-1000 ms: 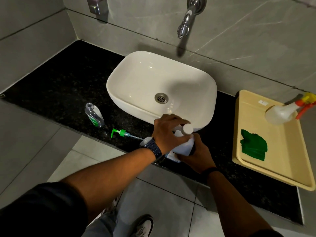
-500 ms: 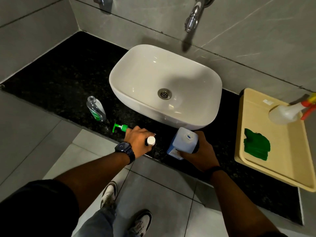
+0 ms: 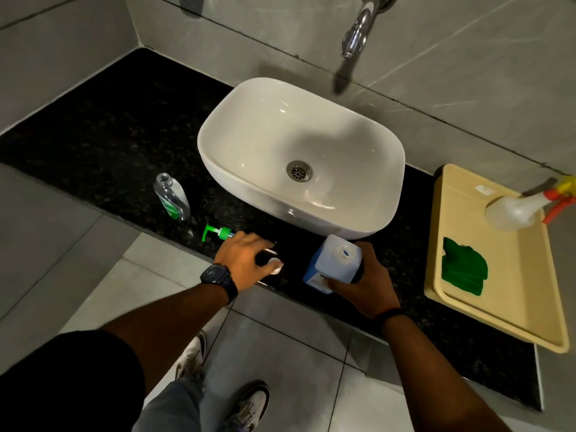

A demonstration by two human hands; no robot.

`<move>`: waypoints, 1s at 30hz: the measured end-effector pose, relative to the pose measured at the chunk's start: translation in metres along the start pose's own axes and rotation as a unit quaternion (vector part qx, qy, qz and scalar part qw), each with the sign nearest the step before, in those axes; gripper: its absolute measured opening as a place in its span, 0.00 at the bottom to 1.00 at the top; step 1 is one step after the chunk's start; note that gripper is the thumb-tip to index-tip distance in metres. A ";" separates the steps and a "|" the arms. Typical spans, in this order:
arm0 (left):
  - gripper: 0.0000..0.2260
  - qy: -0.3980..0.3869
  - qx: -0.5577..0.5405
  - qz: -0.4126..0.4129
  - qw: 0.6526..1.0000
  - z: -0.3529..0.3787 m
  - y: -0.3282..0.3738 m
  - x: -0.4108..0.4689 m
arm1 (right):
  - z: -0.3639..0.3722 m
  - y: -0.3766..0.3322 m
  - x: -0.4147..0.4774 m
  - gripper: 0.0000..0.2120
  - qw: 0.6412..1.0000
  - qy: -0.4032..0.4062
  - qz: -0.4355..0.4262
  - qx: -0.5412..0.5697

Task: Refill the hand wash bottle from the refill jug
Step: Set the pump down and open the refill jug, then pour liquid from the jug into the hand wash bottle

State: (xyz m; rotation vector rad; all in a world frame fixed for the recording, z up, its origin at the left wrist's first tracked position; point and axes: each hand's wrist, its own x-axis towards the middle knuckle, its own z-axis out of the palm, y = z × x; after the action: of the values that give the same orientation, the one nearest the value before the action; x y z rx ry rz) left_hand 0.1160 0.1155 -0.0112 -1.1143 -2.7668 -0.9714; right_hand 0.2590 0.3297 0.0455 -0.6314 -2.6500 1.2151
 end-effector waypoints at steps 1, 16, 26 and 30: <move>0.16 0.043 -0.031 -0.026 0.998 -0.006 -0.004 -0.001 | 0.000 -0.001 0.000 0.30 1.000 0.000 -0.001 0.001; 0.48 0.272 -0.169 -0.411 0.854 -0.077 -0.090 0.022 | 0.000 -0.001 0.002 0.31 0.999 0.009 0.031 -0.023; 0.30 0.275 -0.235 -0.349 0.865 -0.100 -0.087 0.039 | 0.003 -0.016 0.000 0.30 0.996 0.065 0.057 0.036; 0.30 0.314 -0.223 -0.252 0.888 -0.120 -0.059 0.062 | -0.014 -0.042 0.004 0.31 0.988 0.117 0.036 0.096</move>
State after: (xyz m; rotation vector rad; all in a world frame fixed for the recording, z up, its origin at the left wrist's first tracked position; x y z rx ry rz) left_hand 0.0064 0.0558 0.0677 0.0105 -2.3426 -1.7029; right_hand 0.2470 0.3164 0.0861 -0.7883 -2.3045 1.3077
